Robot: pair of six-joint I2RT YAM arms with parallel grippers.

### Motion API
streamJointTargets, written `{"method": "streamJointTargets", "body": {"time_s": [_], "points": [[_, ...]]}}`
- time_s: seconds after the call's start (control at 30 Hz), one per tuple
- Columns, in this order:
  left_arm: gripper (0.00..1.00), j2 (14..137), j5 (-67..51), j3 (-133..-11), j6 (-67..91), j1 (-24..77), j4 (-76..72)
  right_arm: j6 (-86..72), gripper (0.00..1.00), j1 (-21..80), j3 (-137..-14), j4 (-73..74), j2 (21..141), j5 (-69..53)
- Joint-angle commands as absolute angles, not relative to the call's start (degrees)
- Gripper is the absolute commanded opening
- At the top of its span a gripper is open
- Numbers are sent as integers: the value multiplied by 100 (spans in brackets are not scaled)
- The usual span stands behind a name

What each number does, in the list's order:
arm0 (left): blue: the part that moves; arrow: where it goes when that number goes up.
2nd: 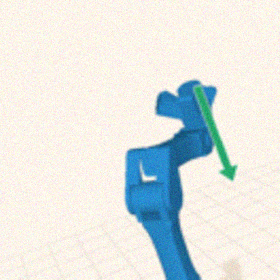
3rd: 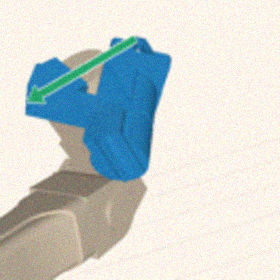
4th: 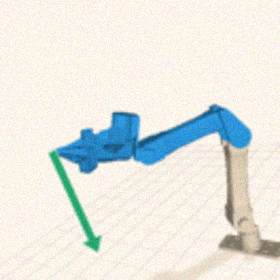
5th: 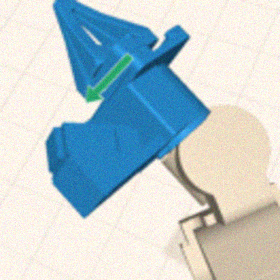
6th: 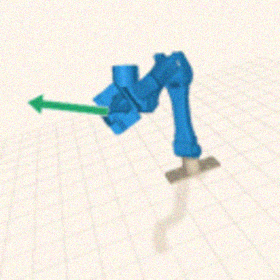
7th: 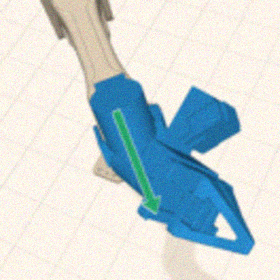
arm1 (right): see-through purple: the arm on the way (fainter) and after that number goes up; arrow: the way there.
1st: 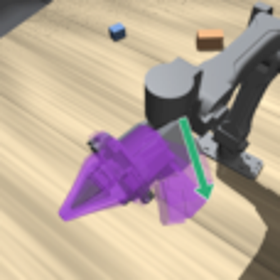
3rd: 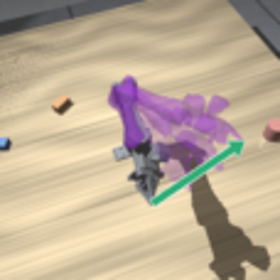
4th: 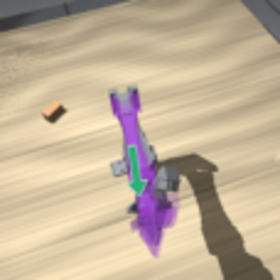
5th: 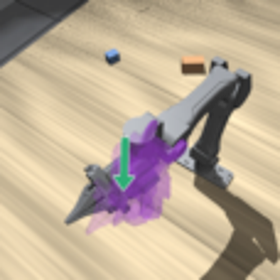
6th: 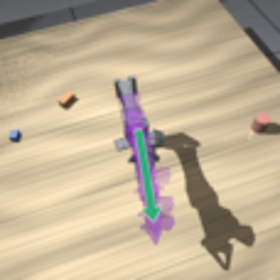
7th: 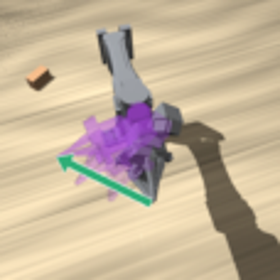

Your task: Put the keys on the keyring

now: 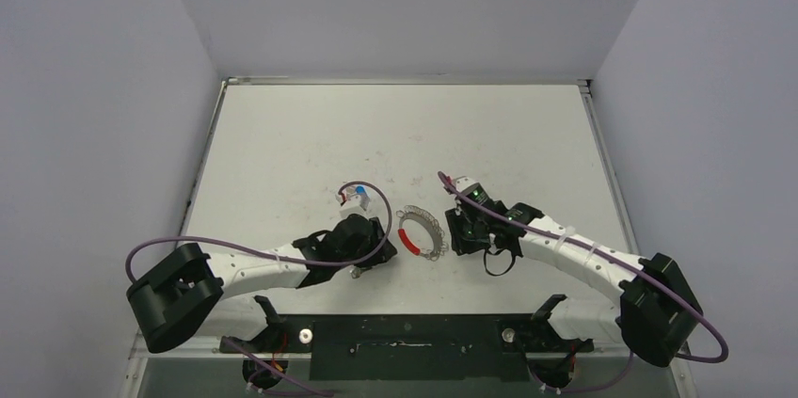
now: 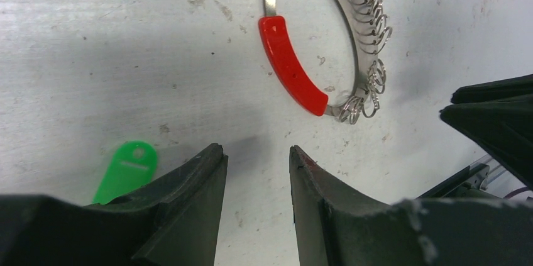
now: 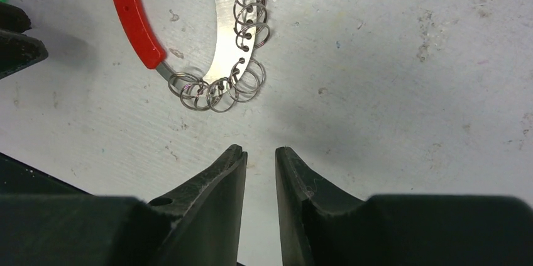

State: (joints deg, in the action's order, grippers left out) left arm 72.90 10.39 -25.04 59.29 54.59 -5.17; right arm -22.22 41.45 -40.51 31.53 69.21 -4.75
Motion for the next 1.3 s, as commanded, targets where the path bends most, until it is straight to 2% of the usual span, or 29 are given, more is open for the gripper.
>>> {"method": "streamJointTargets", "body": {"time_s": [0.0, 0.33, 0.5, 0.7, 0.93, 1.27], "points": [[40, 7418, 878, -2891, 5803, 5423, -711, -2398, 25, 4406, -4241, 3083, 7331, -52], [41, 7541, 776, -3059, 5783, 5407, -469, -2570, 36, 5421, -4499, 2958, 8152, 711], [41, 7541, 782, -3067, 5788, 5405, -457, -2561, 34, 5490, -4680, 2779, 8444, 943], [41, 7561, 774, -3085, 5774, 5396, -410, -2384, 27, 5491, -5116, 2984, 8801, 1424], [41, 7559, 795, -3060, 5774, 5388, -385, -2249, 22, 5474, -5191, 3145, 8450, 1494], [41, 7541, 784, -3021, 5766, 5379, -389, -2068, 34, 4886, -4794, 2985, 7755, 1105]]}}
